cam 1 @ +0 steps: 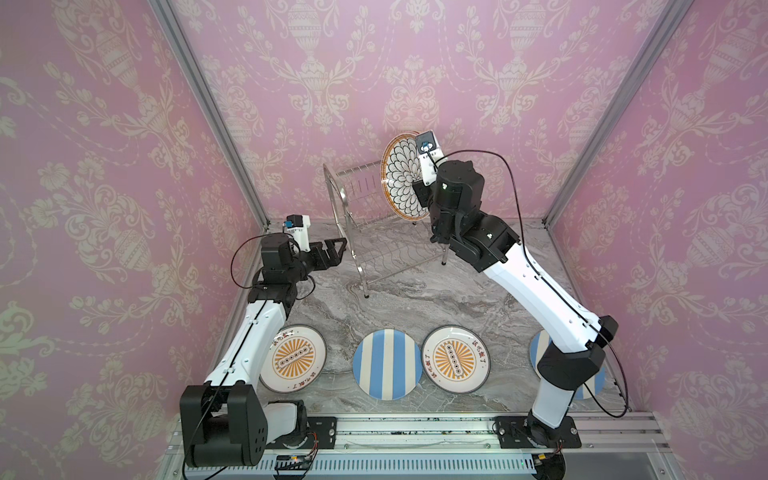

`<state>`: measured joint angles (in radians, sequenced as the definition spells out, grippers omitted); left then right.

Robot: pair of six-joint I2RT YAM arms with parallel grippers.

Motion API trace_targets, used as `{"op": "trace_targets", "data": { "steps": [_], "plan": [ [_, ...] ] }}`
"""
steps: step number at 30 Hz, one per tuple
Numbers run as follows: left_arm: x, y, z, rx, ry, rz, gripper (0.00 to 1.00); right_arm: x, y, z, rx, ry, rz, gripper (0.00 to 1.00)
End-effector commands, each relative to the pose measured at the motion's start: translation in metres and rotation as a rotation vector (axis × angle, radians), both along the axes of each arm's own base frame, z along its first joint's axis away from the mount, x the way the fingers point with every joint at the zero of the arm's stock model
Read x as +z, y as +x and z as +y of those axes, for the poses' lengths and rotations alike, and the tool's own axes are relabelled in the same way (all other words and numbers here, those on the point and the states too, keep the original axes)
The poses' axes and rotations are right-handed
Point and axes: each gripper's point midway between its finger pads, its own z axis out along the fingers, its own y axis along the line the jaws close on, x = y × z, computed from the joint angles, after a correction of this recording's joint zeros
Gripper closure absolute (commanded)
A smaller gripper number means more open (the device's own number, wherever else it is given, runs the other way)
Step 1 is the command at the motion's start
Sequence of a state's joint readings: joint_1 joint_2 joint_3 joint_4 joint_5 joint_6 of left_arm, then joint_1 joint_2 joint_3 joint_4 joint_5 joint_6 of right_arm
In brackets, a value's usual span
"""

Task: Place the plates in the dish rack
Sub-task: 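Carry the flower plate to the rack and lower it beside the pink plate, then lower the flower plate into the upper slots against the pink plate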

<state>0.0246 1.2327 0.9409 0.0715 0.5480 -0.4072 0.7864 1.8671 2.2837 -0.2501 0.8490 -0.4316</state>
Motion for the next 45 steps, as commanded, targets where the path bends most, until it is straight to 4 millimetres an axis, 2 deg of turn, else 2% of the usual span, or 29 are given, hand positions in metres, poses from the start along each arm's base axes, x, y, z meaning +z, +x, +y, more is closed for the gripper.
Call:
{"op": "trace_targets", "data": {
  "steps": [1,7,10,20,38,45],
  "plan": [
    [0.015,-0.012,-0.007,-0.026,-0.021,-0.04,0.01,0.069,-0.008,-0.005,-0.001,0.147,-0.224,1.0],
    [0.01,-0.017,-0.009,-0.033,-0.024,-0.028,0.01,0.066,0.015,0.014,-0.044,0.067,-0.288,1.0],
    [0.007,-0.018,-0.01,-0.039,-0.026,-0.023,0.01,0.061,0.023,0.017,-0.073,0.03,-0.31,1.0],
    [0.007,-0.021,-0.012,-0.05,-0.026,-0.023,0.01,0.051,0.038,0.008,-0.128,0.005,-0.335,1.0],
    [0.006,-0.021,-0.013,-0.057,-0.027,-0.026,0.01,0.021,0.067,0.016,-0.149,-0.05,-0.331,1.0],
    [0.016,-0.023,-0.012,-0.051,-0.039,-0.039,0.01,0.007,0.076,0.019,-0.166,-0.07,-0.312,1.0]
  ]
}}
